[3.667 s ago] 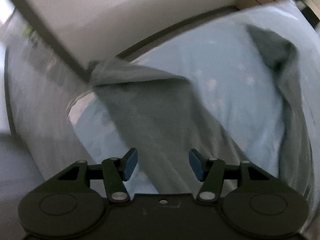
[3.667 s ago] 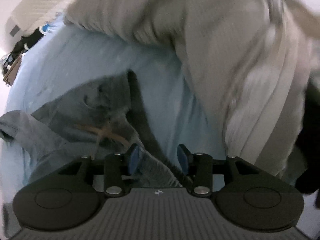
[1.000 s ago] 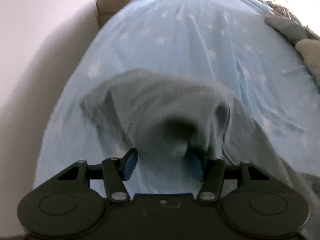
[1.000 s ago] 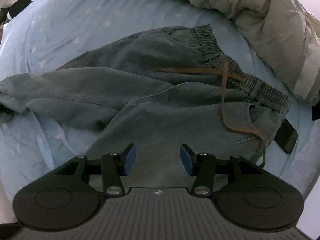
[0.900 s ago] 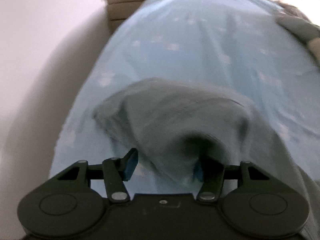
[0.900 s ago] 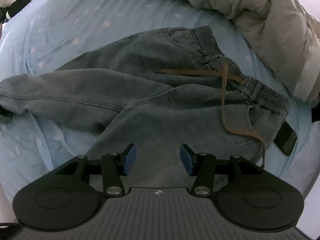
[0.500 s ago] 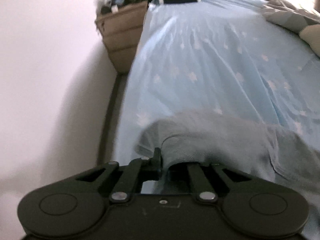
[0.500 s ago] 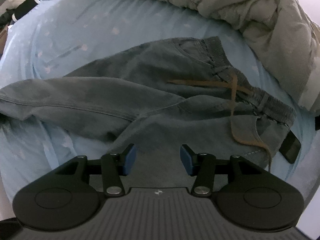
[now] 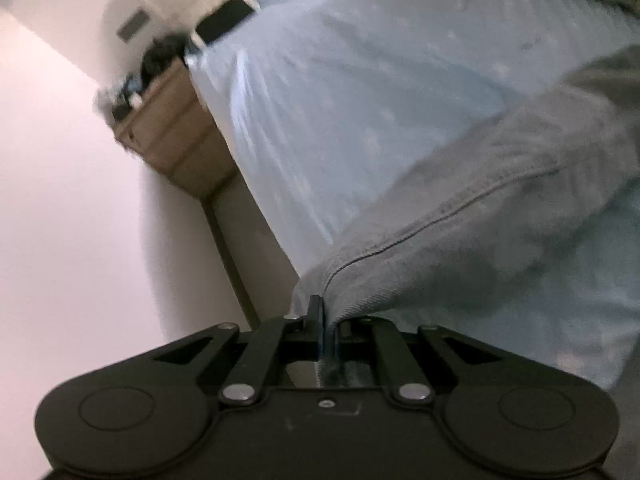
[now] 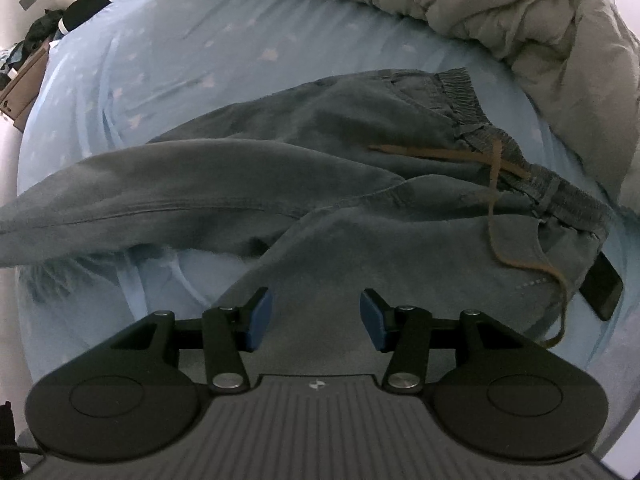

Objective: Fold clothes

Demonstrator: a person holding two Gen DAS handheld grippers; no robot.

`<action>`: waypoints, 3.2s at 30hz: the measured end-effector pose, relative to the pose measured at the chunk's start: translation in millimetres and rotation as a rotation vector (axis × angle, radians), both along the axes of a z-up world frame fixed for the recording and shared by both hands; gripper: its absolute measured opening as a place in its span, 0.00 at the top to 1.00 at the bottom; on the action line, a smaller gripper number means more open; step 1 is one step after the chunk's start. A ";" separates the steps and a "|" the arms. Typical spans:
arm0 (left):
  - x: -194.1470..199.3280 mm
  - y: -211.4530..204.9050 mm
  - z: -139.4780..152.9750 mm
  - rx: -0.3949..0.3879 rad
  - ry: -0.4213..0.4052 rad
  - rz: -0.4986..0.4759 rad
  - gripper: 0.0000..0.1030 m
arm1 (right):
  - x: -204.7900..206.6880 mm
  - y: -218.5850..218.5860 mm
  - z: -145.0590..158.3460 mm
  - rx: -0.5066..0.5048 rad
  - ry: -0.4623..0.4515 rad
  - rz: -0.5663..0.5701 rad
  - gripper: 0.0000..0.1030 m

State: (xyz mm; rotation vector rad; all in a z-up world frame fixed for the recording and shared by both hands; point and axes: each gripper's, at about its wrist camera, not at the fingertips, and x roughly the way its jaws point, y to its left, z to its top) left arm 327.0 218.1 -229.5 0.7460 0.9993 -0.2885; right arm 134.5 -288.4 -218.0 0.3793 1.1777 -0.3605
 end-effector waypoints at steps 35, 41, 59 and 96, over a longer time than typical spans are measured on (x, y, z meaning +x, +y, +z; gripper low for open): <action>-106.6 105.5 -109.8 -1.380 0.290 1.629 0.36 | 85.2 23.8 -67.5 0.560 -0.005 -0.334 0.49; -94.6 101.4 -135.0 -1.525 0.172 1.833 0.36 | 131.4 31.6 -105.9 0.603 0.011 -0.391 0.49; -59.2 97.0 -50.9 -1.274 -0.041 1.487 0.96 | 152.9 38.0 -92.9 0.564 -0.015 -0.276 0.96; -141.7 28.9 15.3 -0.809 0.102 1.164 0.37 | 18.9 17.7 -17.3 0.360 -0.010 0.064 0.70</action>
